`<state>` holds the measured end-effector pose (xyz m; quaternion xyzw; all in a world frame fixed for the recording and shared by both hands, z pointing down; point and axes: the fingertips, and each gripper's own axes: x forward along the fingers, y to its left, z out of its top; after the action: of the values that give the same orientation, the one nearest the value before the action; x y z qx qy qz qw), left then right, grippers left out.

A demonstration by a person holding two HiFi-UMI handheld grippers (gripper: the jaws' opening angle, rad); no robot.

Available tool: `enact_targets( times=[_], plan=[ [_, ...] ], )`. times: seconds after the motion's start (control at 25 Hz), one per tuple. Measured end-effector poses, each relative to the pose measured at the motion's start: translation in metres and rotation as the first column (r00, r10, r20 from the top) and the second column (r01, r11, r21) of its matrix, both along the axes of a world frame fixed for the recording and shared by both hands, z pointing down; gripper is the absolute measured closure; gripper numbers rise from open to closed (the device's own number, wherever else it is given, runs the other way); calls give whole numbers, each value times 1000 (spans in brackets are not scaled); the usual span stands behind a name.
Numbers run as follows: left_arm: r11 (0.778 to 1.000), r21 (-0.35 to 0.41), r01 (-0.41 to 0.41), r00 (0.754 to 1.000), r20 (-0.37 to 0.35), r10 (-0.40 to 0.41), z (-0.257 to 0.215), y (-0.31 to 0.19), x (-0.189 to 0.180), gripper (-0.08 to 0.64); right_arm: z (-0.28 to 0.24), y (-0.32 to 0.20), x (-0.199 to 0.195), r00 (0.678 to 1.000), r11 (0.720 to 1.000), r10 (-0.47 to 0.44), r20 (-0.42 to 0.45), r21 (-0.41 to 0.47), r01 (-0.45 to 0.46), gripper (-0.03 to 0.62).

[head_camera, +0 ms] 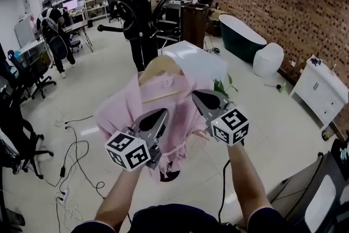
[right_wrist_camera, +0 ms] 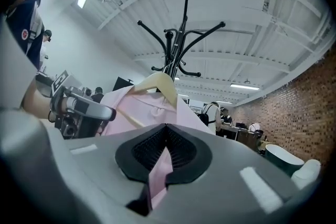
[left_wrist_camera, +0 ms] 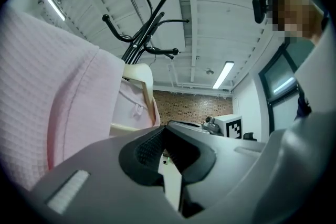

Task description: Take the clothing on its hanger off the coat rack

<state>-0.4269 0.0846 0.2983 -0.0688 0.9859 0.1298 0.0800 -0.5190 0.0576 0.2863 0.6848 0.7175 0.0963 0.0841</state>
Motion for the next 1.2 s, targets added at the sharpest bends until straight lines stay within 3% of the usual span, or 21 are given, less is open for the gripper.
enact_targets(
  times=[0.16, 0.28, 0.32, 0.4, 0.52, 0.8, 1.0, 1.2],
  plan=[
    [1000, -2, 9, 1000, -12, -9, 4, 4, 3, 548, 0, 5, -11, 999, 999, 46, 20, -7, -46, 589],
    [1000, -1, 10, 1000, -25, -10, 8, 6, 3, 548, -5, 11, -27, 994, 996, 88, 62, -25, -86, 464],
    [1000, -2, 8, 1000, -28, -8, 8, 5, 3, 548, -7, 14, -34, 992, 995, 95, 82, -21, -94, 396],
    [1000, -5, 0, 1000, -31, 0, 9, 3, 1, 548, -10, 21, -46, 987, 995, 96, 132, 5, -97, 329],
    [1000, -9, -13, 999, -42, 13, 12, -1, -1, 548, -12, 36, -55, 980, 996, 38, 196, 75, -54, 290],
    [1000, -20, -13, 998, -62, 12, 20, -5, 2, 548, 3, 75, -48, 941, 969, -160, 297, 229, 93, 292],
    [1000, -20, 13, 998, -68, -14, 21, 1, 8, 548, 8, 83, -51, 925, 964, -159, 345, 258, 69, 454],
    [1000, -24, 15, 998, -67, -17, 19, 3, 10, 548, 11, 81, -44, 888, 960, -149, 436, 280, 24, 500]
  ],
)
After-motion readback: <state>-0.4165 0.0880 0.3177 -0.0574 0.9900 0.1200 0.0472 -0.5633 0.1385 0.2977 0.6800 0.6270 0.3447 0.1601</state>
